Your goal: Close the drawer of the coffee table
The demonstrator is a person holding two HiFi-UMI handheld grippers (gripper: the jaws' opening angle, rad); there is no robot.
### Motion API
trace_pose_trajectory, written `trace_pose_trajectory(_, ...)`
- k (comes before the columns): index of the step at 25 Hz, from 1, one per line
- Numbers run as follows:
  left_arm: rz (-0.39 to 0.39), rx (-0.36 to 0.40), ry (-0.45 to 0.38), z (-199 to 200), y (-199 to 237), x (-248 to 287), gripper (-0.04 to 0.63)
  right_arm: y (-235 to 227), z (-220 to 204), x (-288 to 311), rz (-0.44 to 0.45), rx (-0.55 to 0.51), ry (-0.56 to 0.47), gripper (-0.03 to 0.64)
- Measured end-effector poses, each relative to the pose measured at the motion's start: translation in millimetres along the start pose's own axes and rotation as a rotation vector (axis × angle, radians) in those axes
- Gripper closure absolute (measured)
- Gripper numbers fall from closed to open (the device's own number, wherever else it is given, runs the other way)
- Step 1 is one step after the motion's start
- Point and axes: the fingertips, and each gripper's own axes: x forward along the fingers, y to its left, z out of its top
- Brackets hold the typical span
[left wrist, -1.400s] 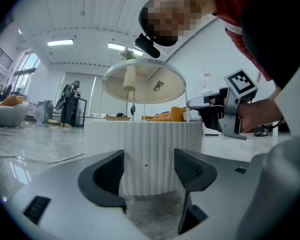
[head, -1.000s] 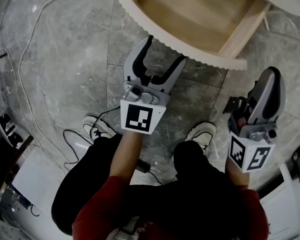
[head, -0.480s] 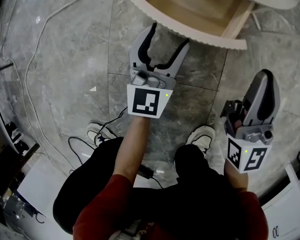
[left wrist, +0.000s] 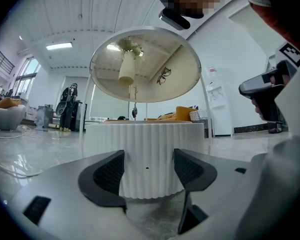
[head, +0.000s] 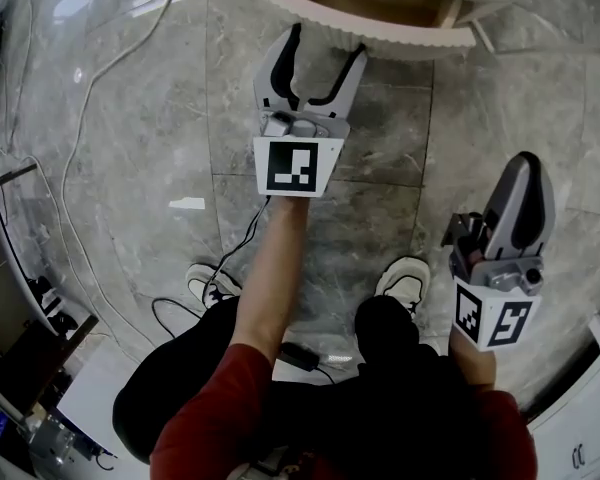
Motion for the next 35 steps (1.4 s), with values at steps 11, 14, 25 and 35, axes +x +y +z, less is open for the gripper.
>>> trace_pose_trajectory(11, 0.018, -0.013, -0.079, 14.4, 3.2, 43.2, 0.284, -16.3, 0.2, -8.1, -0.028, -0.007, 0.013, 0.591)
trace_pose_trajectory(14, 0.02, -0.017, -0.095, 16.3, 5.0, 53.4, 0.284, -17.8, -2.0, -7.6, -0.023, -0.003, 0.021, 0.591)
trace_pose_trajectory(25, 0.015, -0.011, -0.113, 19.3, 7.5, 65.2, 0.279, -10.9, -9.1, -1.2, 0.025, -0.025, 0.052, 0.591)
trace_pose_trajectory(35, 0.01, -0.009, -0.121, 19.8, 6.7, 65.5, 0.279, -1.3, -8.4, 3.4, 0.049, -0.04, 0.061, 0.591)
